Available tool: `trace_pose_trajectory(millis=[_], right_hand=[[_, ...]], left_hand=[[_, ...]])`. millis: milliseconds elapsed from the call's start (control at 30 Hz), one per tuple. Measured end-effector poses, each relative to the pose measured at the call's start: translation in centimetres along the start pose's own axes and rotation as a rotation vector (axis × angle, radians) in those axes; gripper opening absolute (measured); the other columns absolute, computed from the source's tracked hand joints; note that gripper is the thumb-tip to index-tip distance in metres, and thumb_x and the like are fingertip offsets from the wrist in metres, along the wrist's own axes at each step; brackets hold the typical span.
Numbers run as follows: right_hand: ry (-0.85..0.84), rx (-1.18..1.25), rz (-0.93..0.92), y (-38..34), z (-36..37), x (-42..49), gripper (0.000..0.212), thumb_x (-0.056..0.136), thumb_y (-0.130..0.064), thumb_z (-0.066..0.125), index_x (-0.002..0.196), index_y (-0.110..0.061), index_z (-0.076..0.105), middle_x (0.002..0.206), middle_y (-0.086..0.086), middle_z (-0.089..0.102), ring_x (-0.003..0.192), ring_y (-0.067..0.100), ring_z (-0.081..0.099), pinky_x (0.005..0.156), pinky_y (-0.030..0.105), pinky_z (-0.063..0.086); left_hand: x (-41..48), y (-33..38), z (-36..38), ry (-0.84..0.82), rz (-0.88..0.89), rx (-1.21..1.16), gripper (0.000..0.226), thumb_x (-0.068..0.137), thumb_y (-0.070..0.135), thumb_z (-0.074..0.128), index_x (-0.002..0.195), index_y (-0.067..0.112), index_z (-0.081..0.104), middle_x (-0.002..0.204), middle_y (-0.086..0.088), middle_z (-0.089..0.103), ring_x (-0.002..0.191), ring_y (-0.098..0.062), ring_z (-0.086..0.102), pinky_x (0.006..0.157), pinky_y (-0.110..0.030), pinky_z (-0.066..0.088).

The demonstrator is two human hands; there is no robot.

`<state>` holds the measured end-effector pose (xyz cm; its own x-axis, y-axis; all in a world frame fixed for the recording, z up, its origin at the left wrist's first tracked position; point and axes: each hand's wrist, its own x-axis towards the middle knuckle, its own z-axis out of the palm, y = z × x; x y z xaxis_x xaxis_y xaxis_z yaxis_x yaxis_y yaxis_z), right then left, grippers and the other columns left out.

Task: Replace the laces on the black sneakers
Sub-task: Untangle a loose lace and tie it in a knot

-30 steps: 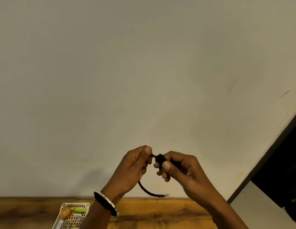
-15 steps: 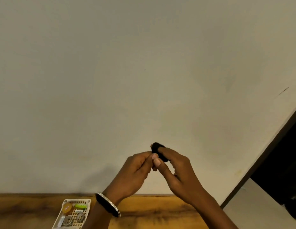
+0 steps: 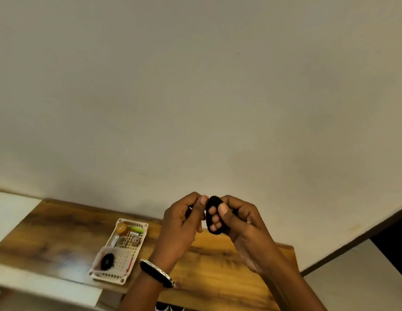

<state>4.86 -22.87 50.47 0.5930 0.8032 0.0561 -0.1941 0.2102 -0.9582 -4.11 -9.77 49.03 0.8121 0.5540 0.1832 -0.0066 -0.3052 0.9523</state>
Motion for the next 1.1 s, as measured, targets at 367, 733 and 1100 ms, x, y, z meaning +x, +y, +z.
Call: trace_pose_trajectory(millis=[367, 733, 1100], right_hand=[[0.158, 0.218, 0.349, 8.2, 7.5, 5.2, 0.024, 0.094, -0.021, 0.060, 0.088, -0.002, 0.073, 0.082, 0.014, 0.062, 0.076, 0.023, 0.059, 0.079, 0.037, 0.053], [0.190, 0.004, 0.797, 22.3, 17.3, 12.0, 0.026, 0.101, -0.031, 0.055, 0.101, -0.014, 0.075, 0.089, -0.002, 0.073, 0.093, 0.012, 0.067, 0.086, 0.034, 0.046], [0.426, -0.175, 1.052, 38.9, 19.2, 15.5, 0.019, 0.101, -0.028, 0.060, 0.094, -0.012, 0.069, 0.098, 0.007, 0.076, 0.090, 0.017, 0.070, 0.072, 0.027, 0.050]], left_hand=[[-1.5, -7.5, -6.2, 0.161, -0.312, -0.221, 0.028, 0.102, 0.027, 0.049, 0.104, 0.018, 0.075, 0.090, -0.006, 0.075, 0.089, -0.023, 0.073, 0.075, -0.047, 0.061], [-1.6, -21.7, -19.8, 0.103, -0.809, -0.415, 0.017, 0.095, 0.016, 0.062, 0.101, 0.011, 0.078, 0.093, -0.010, 0.077, 0.089, -0.020, 0.074, 0.067, -0.025, 0.057], [-0.7, -36.6, -21.4, 0.269, -1.132, -0.340, 0.013, 0.090, 0.009, 0.070, 0.101, 0.005, 0.076, 0.079, 0.000, 0.076, 0.069, -0.008, 0.072, 0.057, -0.023, 0.056]])
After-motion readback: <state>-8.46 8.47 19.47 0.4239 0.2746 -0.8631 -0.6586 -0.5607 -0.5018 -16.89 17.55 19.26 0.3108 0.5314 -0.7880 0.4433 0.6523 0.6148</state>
